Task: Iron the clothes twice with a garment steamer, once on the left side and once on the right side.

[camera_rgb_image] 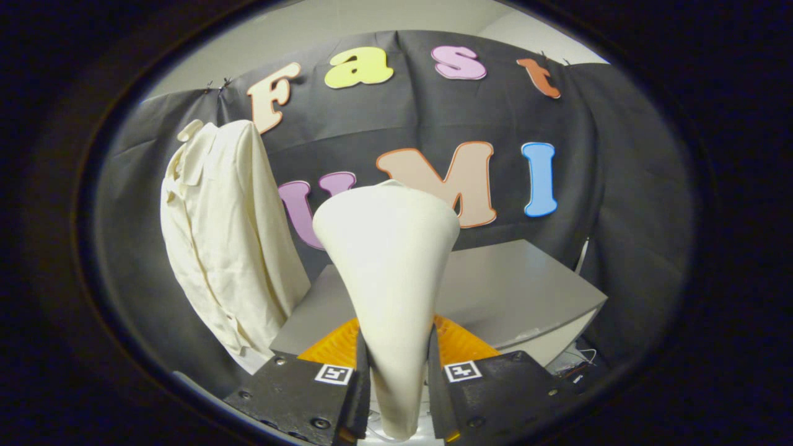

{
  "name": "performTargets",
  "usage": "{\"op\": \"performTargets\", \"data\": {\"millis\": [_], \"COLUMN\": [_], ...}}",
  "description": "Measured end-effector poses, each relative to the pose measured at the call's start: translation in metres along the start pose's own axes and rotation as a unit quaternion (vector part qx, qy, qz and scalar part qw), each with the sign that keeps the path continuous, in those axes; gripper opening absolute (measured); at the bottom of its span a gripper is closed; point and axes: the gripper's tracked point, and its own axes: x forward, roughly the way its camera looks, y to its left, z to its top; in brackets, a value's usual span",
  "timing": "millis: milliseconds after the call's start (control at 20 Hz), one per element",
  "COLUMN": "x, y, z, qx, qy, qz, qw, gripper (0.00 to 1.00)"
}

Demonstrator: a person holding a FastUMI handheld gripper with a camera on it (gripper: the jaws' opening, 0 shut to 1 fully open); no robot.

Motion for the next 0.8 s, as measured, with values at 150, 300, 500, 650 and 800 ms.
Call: {"op": "performTargets", "data": {"millis": [150,300,500,650,800], "x": [-0.033,-0.065,-0.088,-0.097,-0.097], "y": [0.009,0.036,0.093,0.142,0.195], "z": [0.000,-0.001,0.004,0.006,0.009], "qx": [0.009,-0.007,-0.018,-0.029,-0.023], "qy": [-0.026,-0.047,-0.070,-0.079,-0.090], "qz": [-0.013,-0.008,0.004,0.015,0.026], "qw": [1.000,0.999,0.997,0.996,0.995], "gripper": [0.39,0.39,0.39,0.39,0.39]}}
